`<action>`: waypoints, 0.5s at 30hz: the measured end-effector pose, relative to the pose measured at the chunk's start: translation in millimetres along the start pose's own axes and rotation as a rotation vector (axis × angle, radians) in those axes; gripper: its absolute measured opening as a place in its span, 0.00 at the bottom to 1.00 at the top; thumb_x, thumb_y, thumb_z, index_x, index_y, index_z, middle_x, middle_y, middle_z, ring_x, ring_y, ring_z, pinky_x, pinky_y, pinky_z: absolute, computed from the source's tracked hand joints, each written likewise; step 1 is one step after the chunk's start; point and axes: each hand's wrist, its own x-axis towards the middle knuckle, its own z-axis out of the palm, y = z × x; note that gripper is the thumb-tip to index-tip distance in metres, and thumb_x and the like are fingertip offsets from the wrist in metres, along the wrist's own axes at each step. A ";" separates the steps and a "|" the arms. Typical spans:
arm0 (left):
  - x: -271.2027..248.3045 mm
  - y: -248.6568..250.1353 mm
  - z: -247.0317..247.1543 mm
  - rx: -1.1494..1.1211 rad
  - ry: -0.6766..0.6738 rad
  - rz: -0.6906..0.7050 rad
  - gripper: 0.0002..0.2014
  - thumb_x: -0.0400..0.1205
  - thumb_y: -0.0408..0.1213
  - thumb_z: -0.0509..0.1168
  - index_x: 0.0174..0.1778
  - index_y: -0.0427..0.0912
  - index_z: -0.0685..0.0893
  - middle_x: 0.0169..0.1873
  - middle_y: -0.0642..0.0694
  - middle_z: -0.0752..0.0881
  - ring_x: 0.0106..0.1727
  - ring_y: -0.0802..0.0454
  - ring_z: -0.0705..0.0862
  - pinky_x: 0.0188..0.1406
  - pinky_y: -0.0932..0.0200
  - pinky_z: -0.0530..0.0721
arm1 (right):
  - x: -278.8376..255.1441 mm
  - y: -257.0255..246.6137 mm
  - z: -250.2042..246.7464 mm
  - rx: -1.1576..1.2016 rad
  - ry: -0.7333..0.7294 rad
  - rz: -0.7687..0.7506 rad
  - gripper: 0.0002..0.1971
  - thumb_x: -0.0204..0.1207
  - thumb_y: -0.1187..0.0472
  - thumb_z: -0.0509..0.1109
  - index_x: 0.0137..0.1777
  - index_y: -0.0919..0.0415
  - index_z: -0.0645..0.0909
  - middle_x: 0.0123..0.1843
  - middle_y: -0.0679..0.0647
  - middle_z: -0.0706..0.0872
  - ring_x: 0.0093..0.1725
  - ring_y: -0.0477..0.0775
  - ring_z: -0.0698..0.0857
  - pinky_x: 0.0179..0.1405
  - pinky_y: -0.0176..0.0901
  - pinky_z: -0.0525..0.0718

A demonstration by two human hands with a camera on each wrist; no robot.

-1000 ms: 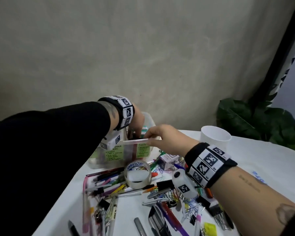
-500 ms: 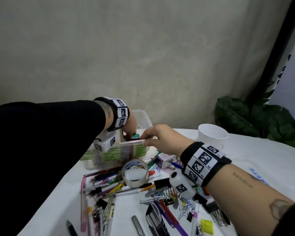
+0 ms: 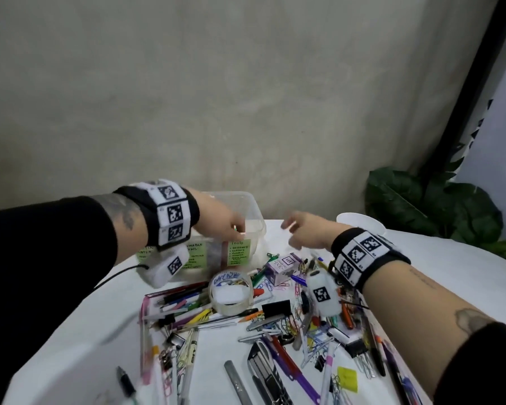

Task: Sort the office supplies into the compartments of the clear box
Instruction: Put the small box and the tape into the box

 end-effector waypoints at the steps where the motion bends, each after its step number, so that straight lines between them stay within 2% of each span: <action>1: -0.5 0.9 7.5 0.046 0.041 0.006 0.18 0.89 0.54 0.49 0.68 0.52 0.76 0.58 0.52 0.84 0.56 0.50 0.82 0.62 0.50 0.79 | -2.9 3.4 3.2 -0.156 -0.132 0.017 0.27 0.69 0.70 0.70 0.67 0.50 0.79 0.63 0.52 0.82 0.59 0.55 0.82 0.53 0.44 0.81; 3: -1.2 3.3 16.2 0.040 0.090 0.020 0.17 0.90 0.51 0.47 0.64 0.48 0.77 0.56 0.49 0.85 0.54 0.48 0.83 0.60 0.48 0.81 | -8.1 4.3 13.9 -0.324 -0.278 0.005 0.31 0.71 0.67 0.73 0.73 0.45 0.77 0.68 0.50 0.81 0.61 0.54 0.83 0.56 0.44 0.82; 6: -3.8 7.7 20.0 0.011 0.146 0.025 0.17 0.91 0.48 0.47 0.63 0.44 0.78 0.52 0.48 0.83 0.51 0.49 0.82 0.50 0.55 0.77 | -9.1 4.0 30.7 -0.387 -0.295 0.002 0.31 0.71 0.65 0.77 0.74 0.48 0.77 0.64 0.52 0.84 0.53 0.55 0.87 0.50 0.45 0.87; 9: -4.4 6.8 22.8 -0.017 0.166 0.028 0.17 0.91 0.48 0.48 0.63 0.44 0.77 0.50 0.50 0.81 0.49 0.50 0.81 0.48 0.57 0.74 | -9.1 4.0 31.5 -0.449 -0.189 -0.025 0.24 0.71 0.63 0.78 0.67 0.52 0.81 0.62 0.52 0.85 0.51 0.53 0.82 0.50 0.44 0.83; 13: -0.7 -8.5 24.4 -0.208 0.164 0.009 0.22 0.88 0.54 0.54 0.76 0.50 0.71 0.65 0.50 0.84 0.59 0.52 0.83 0.60 0.55 0.80 | -5.7 -7.1 1.1 -0.368 -0.006 -0.057 0.17 0.74 0.55 0.76 0.62 0.56 0.82 0.57 0.54 0.86 0.48 0.53 0.81 0.45 0.41 0.76; 15: 3.9 -18.7 19.8 -0.376 0.241 -0.007 0.28 0.84 0.58 0.60 0.79 0.50 0.67 0.66 0.51 0.84 0.58 0.53 0.84 0.60 0.56 0.81 | -3.3 -18.9 -18.6 -0.258 0.126 -0.097 0.15 0.76 0.56 0.75 0.61 0.59 0.83 0.56 0.57 0.88 0.48 0.56 0.83 0.44 0.41 0.77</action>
